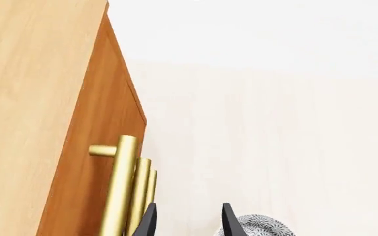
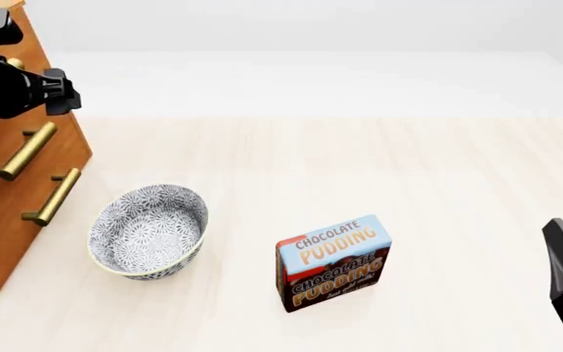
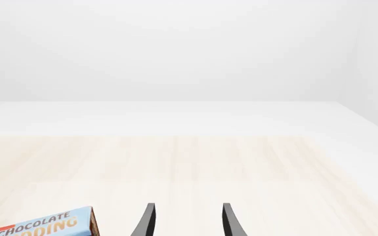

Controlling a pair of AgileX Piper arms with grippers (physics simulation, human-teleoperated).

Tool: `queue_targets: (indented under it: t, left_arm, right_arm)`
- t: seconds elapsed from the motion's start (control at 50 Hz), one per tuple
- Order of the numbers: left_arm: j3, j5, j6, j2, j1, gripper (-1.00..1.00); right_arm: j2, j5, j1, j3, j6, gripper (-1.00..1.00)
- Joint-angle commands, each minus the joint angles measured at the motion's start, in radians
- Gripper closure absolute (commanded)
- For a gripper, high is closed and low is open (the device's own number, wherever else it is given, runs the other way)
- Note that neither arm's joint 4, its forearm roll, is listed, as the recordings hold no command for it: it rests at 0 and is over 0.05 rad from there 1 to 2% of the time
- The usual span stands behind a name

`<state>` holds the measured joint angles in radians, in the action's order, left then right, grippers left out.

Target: Put the butter at the back in the top drawer of the cabinet and close it.

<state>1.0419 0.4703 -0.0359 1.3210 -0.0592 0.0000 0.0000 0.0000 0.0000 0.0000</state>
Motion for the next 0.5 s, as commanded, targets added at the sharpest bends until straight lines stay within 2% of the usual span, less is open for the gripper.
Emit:
queue_targets:
  t: [0.02, 0.3, 0.5]
  left_arm:
    - [-0.001, -0.006, 0.014, 0.021, -0.033, -1.0]
    - [0.004, 0.005, 0.047, -0.015, -0.087, -1.0]
    - [-0.006, 0.017, 0.041, -0.056, -0.054, -1.0]
  right_arm:
    - [0.0, 0.0, 0.0, 0.0, 0.0, -1.0]
    - [0.0, 0.0, 0.0, 0.0, 0.0, -1.0]
    - [0.0, 0.0, 0.0, 0.0, 0.0, -1.0]
